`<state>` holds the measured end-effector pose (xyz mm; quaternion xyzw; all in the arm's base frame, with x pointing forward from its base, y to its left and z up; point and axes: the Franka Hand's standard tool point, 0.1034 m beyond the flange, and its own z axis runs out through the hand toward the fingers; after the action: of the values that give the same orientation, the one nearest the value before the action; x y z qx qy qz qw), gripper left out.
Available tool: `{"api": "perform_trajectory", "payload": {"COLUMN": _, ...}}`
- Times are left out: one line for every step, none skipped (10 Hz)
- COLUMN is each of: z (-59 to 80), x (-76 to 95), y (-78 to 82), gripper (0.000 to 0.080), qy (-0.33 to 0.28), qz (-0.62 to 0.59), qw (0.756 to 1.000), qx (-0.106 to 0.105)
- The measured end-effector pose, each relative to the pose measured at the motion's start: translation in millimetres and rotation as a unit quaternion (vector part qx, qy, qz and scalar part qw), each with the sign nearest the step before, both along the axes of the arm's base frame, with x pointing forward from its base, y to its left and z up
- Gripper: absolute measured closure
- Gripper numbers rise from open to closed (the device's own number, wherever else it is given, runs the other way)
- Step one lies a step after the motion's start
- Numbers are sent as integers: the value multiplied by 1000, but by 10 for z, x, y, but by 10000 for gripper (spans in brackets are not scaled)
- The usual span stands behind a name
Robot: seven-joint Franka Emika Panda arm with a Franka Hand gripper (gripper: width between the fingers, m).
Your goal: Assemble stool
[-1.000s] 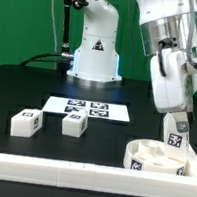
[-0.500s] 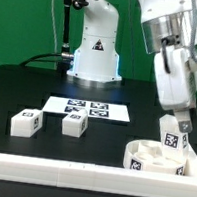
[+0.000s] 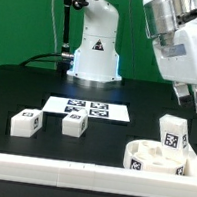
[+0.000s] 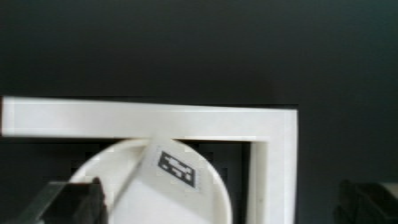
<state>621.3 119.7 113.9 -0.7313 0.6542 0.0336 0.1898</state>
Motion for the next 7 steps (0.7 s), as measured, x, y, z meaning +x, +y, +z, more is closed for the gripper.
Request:
{"api": "perform_trajectory", "payload": {"z": -1, "x": -3, "y": 3, "gripper": 151, "qy": -7, "qz": 27, "qw": 1000, "qx": -7}}
{"api": "perform_trajectory", "payload": {"z": 3, "x": -15, "y": 27, "gripper": 151, "qy": -20, "qz": 104, "qw": 994, "qx": -30}}
{"api": "perform_trajectory", "payload": {"z": 35, "x": -13, "y": 79, "gripper": 151, "qy": -27, "qz": 184, "qw": 981, "qx": -54}}
{"api": "perform_trajectory", "payload": {"z": 56, "x": 6, "y": 111, "gripper": 151, "qy": -47, "qz": 270, "qw": 959, "qx": -79}}
{"api": "perform_trajectory", "payload": {"z": 60, "x": 0, "y": 143, "gripper": 151, "qy": -53, "qz": 320, "qw": 942, "qx": -87}}
{"api": "perform_trajectory", "payload": {"z": 67, "x": 1, "y": 171, "gripper": 151, "qy": -62, "qz": 385, "qw": 915, "qx": -100}}
{"api": "perform_trajectory", "payload": {"z": 64, "x": 5, "y": 165, "gripper": 151, "qy": -75, "qz": 420, "qw": 898, "qx": -105}}
